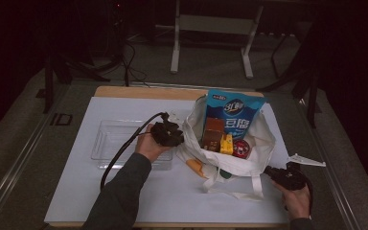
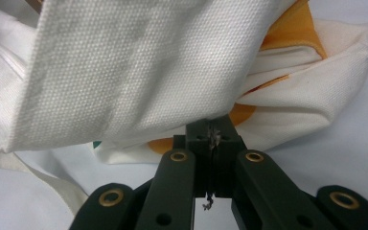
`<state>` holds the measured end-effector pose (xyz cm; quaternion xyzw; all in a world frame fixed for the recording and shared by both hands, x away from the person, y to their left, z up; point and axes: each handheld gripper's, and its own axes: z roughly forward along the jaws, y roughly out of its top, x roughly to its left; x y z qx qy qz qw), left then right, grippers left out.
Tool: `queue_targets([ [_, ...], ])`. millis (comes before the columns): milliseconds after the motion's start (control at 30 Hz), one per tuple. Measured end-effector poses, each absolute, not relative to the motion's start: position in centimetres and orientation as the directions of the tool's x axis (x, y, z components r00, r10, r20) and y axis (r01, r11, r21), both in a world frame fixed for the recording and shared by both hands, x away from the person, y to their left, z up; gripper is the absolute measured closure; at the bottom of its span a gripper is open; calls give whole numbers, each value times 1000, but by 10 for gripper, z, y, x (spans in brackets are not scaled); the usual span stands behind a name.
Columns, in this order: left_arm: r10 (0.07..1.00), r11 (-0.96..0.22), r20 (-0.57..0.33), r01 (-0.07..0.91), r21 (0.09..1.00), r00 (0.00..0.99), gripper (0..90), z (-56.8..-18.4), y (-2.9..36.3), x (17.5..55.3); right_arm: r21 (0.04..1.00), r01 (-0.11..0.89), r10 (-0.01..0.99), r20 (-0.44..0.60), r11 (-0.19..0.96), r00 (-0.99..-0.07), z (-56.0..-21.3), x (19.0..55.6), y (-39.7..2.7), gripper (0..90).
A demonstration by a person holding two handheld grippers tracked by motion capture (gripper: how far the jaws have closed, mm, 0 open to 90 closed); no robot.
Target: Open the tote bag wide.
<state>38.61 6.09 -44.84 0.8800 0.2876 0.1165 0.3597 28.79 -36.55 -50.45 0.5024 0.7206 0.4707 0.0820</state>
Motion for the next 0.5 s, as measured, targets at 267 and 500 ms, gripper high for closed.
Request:
queue_targets([
  [267,577,-548,-27,411,728,817,610,-443,84,377,767,640,803,352,47,-481,-502,287,-366,887],
  [500,583,-519,-8,380,766,813,598,-434,91,370,766,641,804,352,47,-480,-501,287,-365,887],
])
